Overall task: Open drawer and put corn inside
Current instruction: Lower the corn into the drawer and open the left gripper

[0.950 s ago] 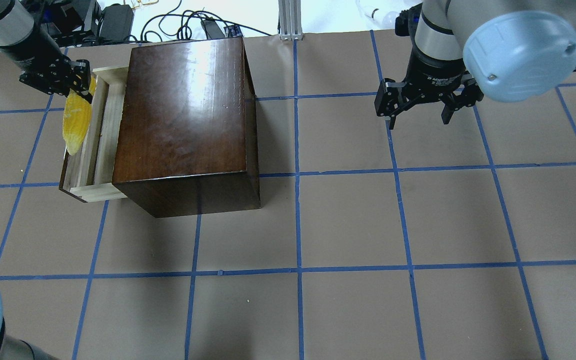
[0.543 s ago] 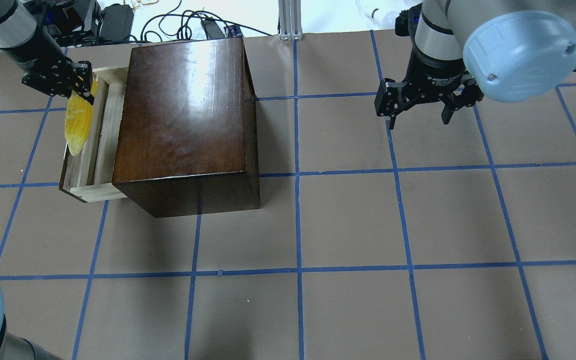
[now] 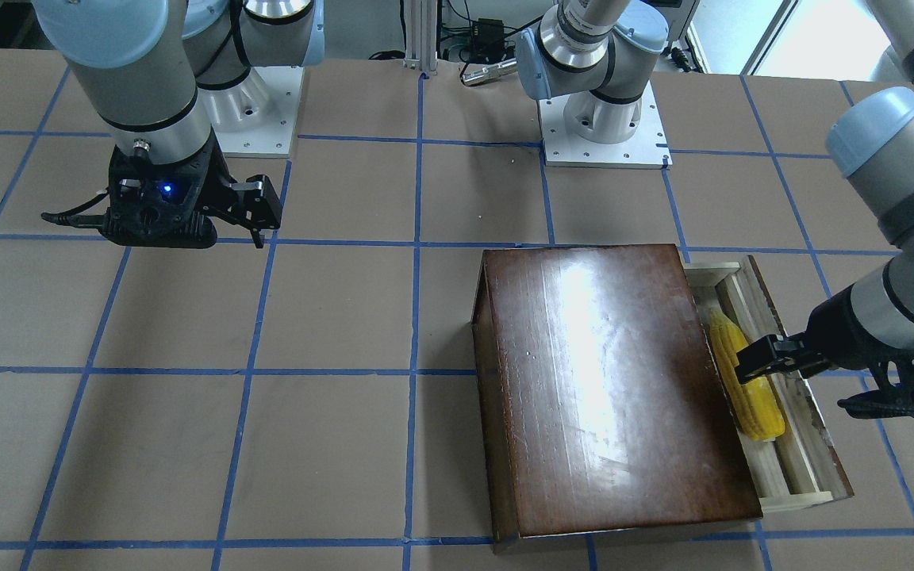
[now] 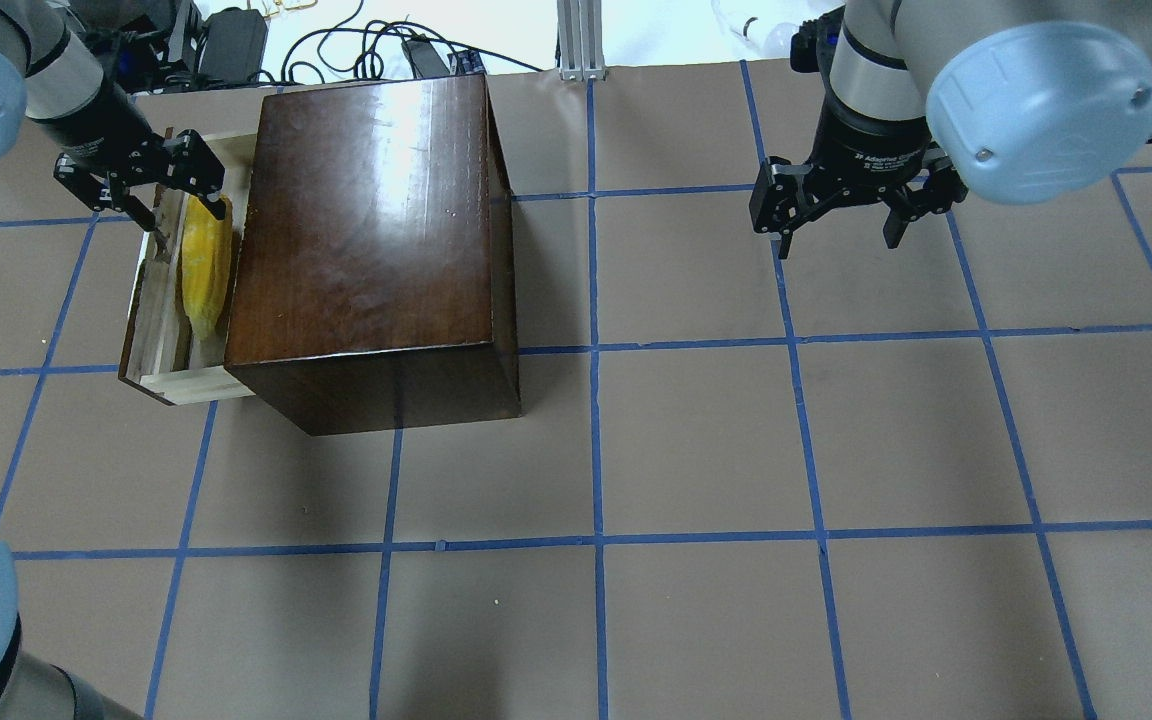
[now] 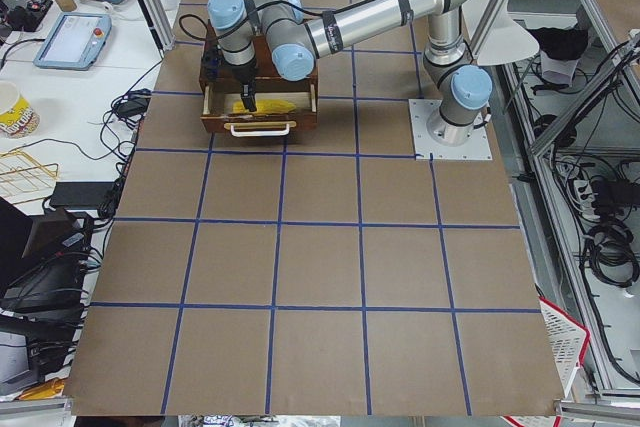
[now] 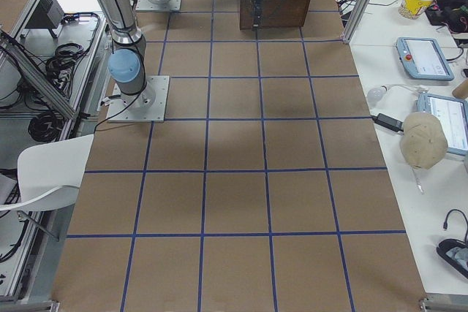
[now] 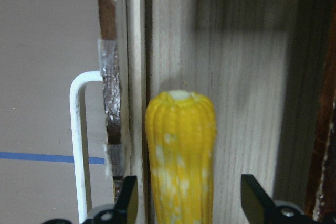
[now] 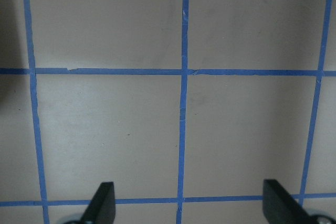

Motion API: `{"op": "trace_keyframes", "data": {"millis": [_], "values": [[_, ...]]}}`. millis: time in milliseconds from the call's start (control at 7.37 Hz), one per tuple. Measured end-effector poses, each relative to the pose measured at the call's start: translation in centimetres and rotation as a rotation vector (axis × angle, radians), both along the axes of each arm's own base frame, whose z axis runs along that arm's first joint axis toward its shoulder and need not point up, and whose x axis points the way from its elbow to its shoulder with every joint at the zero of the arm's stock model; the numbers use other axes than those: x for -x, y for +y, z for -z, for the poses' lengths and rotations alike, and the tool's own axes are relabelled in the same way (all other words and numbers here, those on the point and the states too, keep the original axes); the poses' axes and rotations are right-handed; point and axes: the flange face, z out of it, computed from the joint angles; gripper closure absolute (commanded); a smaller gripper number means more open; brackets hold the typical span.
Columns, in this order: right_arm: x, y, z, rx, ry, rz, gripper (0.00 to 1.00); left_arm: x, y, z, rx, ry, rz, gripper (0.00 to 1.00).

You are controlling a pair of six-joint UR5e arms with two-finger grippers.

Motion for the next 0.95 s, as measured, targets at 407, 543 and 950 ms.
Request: {"op": "trace_keyframes", "data": {"millis": [407, 543, 950], "values": [[0.0, 0.0, 0.0, 0.001, 0.0, 0.0, 0.0, 0.8, 0.8, -3.6, 0.052, -0.017, 0.01, 0.0], [0.0, 0.0, 0.0, 0.0, 0.0, 0.0, 0.0, 1.6, 1.3, -5.4, 0.072, -0.024, 0.02, 0.0], [0.0, 0.0, 0.0, 0.0, -0.001, 0.0, 0.0, 9.1, 4.5, -10.9, 0.101, -0.052, 0.077, 0.0]]}}
